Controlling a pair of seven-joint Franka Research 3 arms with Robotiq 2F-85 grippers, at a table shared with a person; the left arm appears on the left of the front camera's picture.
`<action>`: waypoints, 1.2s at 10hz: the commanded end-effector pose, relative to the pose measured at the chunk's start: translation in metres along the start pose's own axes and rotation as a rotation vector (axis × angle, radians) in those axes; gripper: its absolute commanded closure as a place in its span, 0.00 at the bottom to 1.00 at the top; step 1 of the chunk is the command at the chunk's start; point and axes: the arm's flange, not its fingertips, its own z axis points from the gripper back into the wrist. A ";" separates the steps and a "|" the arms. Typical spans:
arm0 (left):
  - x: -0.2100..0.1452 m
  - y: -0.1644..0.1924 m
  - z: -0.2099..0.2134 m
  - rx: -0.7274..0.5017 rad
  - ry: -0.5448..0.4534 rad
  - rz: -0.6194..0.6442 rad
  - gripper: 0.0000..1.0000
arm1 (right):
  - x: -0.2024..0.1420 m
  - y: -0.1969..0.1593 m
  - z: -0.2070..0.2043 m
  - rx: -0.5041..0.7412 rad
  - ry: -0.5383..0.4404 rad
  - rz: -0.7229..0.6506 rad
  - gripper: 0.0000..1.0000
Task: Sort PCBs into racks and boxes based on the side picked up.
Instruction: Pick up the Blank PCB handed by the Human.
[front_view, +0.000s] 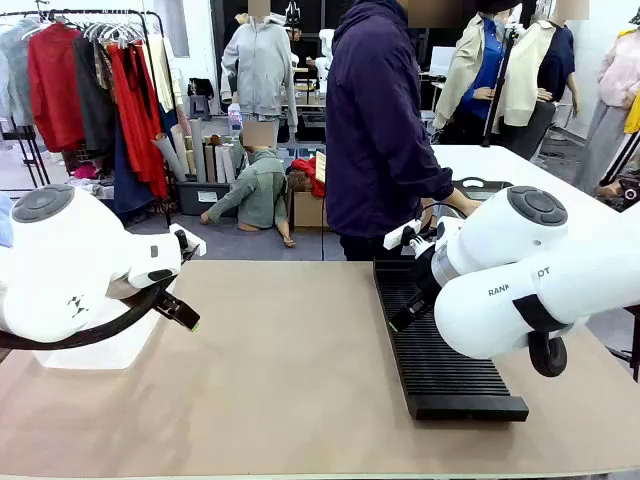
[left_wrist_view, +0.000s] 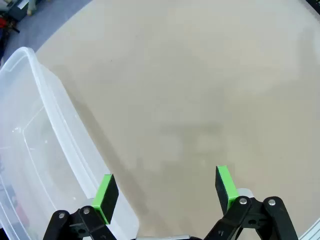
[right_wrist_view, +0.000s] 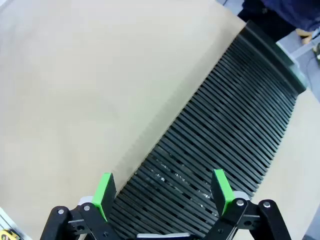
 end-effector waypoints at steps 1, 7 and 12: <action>0.000 0.000 0.000 0.000 0.000 0.000 0.00 | 0.000 0.000 0.000 0.000 0.000 0.000 0.00; 0.000 0.000 0.000 0.000 0.000 0.000 0.00 | 0.000 0.000 0.000 0.000 0.000 0.000 0.00; 0.010 0.002 0.009 0.024 0.038 0.012 0.00 | 0.000 0.000 0.000 0.000 0.000 0.000 0.00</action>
